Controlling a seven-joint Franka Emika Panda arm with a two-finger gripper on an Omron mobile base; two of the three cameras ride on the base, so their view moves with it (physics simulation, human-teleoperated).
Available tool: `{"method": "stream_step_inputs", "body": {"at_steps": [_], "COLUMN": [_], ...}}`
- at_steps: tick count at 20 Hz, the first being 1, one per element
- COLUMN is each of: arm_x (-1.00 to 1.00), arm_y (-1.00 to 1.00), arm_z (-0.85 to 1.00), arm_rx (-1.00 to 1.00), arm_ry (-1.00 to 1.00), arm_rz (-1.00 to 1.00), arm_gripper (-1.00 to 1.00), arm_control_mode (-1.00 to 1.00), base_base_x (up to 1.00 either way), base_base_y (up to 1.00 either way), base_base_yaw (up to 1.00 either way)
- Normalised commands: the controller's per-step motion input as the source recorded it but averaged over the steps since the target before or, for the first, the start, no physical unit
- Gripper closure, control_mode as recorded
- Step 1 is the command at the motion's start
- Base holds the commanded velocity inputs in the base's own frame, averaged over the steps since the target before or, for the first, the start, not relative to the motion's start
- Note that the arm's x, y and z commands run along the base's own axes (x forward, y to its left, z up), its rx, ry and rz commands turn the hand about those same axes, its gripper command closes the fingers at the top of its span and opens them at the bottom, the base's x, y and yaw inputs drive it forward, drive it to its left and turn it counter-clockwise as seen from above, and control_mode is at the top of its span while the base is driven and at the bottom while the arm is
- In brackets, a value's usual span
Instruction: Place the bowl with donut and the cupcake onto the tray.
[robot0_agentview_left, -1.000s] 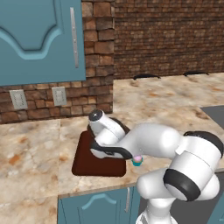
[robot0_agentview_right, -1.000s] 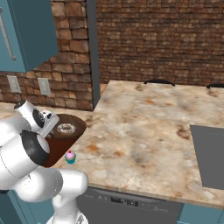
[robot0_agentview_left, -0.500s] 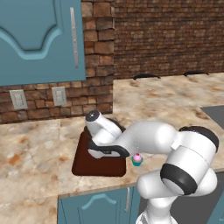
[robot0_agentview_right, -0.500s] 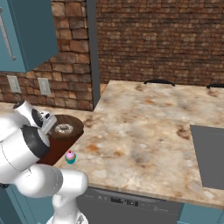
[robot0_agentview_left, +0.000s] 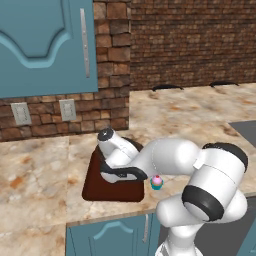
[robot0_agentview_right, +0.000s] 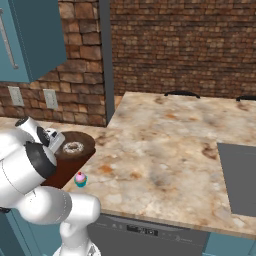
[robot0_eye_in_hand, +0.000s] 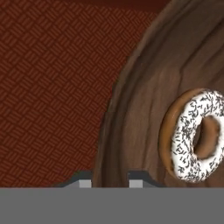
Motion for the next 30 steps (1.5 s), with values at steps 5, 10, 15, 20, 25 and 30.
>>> {"method": "stream_step_inputs", "body": {"at_steps": [5, 10, 15, 20, 25, 30], "arm_x": [0.00, -0.02, -0.17, -0.34, -0.17, -0.17], "arm_y": [0.00, 0.00, 0.00, 0.00, -0.05, -0.29], "arm_z": [0.00, 0.00, 0.10, 0.20, 0.19, 0.15], "arm_rx": [0.00, 0.00, 0.01, 0.03, 0.04, 0.06], "arm_ry": [0.00, 0.00, 0.00, 0.00, 0.00, 0.00], "arm_rz": [0.00, 0.00, -0.01, -0.08, -0.12, -0.08], "arm_gripper": [-1.00, -1.00, -1.00, -1.00, -1.00, -1.00], "arm_control_mode": [-1.00, -1.00, -1.00, -1.00, -1.00, -1.00], "base_base_x": [0.00, 0.00, 0.00, 0.00, 0.00, 0.00], "base_base_y": [0.00, 0.00, 0.00, 0.00, 0.00, 0.00], "base_base_yaw": [0.00, 0.00, 0.00, 0.00, 0.00, 0.00]}}
